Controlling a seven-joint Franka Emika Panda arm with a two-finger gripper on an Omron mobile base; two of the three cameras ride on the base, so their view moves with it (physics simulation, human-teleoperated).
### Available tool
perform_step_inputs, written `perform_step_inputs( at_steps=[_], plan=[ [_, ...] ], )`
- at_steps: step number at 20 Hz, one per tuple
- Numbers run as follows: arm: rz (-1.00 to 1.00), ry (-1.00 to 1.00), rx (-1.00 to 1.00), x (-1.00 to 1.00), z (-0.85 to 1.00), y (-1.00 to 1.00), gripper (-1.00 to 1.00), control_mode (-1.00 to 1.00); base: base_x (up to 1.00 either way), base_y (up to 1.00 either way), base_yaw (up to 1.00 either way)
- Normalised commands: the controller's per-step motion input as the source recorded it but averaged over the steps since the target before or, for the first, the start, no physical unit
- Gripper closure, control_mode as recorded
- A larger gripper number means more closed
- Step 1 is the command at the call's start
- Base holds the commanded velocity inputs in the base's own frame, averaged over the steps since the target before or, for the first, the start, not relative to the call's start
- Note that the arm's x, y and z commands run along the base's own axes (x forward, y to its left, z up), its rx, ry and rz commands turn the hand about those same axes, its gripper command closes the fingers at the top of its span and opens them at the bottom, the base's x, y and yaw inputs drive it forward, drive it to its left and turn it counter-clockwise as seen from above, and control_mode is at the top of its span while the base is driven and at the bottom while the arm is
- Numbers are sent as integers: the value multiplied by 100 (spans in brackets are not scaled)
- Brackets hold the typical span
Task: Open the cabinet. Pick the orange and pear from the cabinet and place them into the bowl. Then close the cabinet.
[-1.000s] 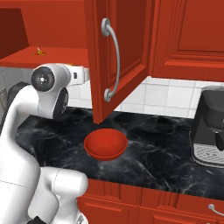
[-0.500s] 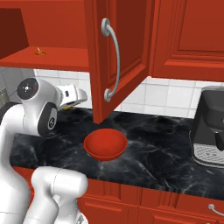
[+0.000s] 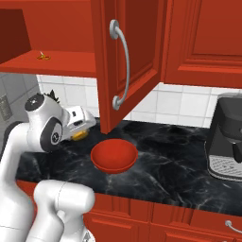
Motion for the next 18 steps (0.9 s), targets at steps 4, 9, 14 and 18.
perform_step_inputs(
  at_steps=[4, 9, 14, 18],
  plan=[
    [0, 19, -2, 15, -50, -22, 100, -100, 0, 0, 0],
    [0, 6, 0, 40, -49, -29, 100, -100, 0, 0, 0],
    [0, 0, 1, 42, -40, -25, 100, -100, 0, 0, 0],
    [0, -8, 18, 25, -44, -30, 100, -100, 0, 0, 0]
  ],
)
